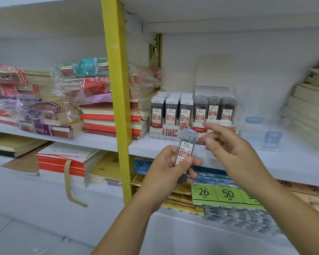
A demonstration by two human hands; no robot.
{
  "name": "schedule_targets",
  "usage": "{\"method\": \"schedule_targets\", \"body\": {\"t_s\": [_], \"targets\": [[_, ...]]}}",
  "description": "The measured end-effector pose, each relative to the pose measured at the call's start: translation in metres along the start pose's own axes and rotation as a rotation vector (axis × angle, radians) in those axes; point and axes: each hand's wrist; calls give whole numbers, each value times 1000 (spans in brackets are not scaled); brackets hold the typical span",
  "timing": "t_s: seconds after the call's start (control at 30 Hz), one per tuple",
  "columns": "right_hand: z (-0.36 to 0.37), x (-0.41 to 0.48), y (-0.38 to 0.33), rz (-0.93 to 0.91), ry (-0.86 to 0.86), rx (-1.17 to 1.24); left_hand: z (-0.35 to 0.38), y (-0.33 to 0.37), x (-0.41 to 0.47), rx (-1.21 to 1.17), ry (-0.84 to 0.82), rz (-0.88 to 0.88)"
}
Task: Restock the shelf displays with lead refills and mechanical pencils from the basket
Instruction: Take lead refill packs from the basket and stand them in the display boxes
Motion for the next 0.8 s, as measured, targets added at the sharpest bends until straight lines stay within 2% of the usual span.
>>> {"method": "schedule_targets", "body": {"t_s": [0.17,0.3,0.37,0.43,0.5,0.57,0.67,0.8], "targets": [[-9,2,2,99,37,264,15,5,0,81,-70,-63],[-13,2,7,115,114,240,20,11,8,159,23,-47],[-19,4,6,43,248,197,17,15,15,385,210,117],[-33,13,0,-90,406,102,10,16,23,693,432,379],[-49,29,-5,-193,483,-16,7,18,32,961,547,542],[-57,49,-6,-231,453,-151,7,14,41,1091,549,556],[-59,73,-1,-226,310,-310,11,6,52,1172,501,520],[-64,89,-2,-238,342,-291,8,-3,59,1203,487,492]]}}
Point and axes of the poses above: each hand's wrist, its own x-axis towards the middle knuckle, its own z-axis out of the palm, y = z × x, and after that the axes turned 11 degrees about -z, right-handed
